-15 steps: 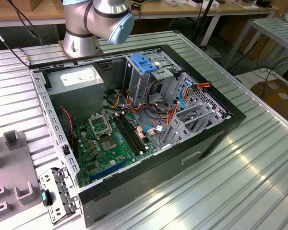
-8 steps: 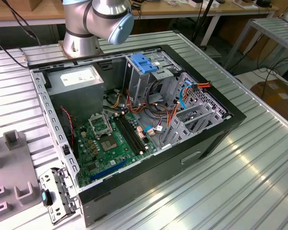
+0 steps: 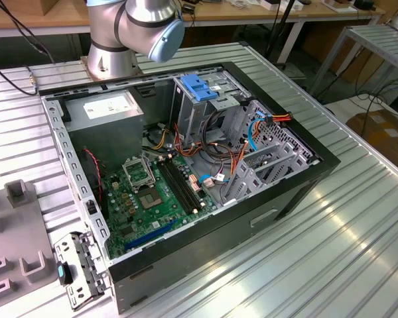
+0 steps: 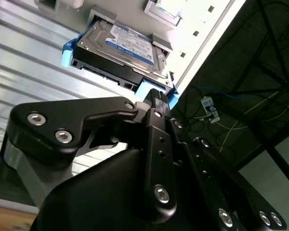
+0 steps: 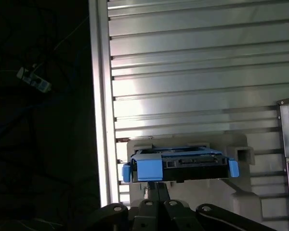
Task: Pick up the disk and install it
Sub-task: 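Pick up the disk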
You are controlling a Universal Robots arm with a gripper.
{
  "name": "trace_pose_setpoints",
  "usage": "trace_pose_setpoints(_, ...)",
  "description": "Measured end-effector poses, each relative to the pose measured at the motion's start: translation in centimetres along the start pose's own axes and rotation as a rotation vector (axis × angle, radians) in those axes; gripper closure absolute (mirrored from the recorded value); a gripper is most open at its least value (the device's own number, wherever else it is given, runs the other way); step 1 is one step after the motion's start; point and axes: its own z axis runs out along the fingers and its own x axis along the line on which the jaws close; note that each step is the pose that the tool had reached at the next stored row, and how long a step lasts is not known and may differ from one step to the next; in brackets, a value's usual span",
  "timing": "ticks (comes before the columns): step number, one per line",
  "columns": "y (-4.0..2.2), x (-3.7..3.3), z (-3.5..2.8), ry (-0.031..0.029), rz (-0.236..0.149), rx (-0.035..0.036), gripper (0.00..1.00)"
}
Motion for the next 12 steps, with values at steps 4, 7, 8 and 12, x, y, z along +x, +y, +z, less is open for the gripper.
trace_pose_setpoints(4,0.0,0.06,0.03,-0.0003,0.0,-0.0001,0.89)
trace_pose_setpoints(7,0.0,0.07,0.03,-0.0002,0.0,0.0,0.89)
trace_pose_setpoints(8,0.0,0.07,0.03,-0.0002,0.0,-0.0001,0.89)
trace_pose_setpoints(12,0.0,0.09,0.03,-0.0002,0.0,-0.0001,0.89)
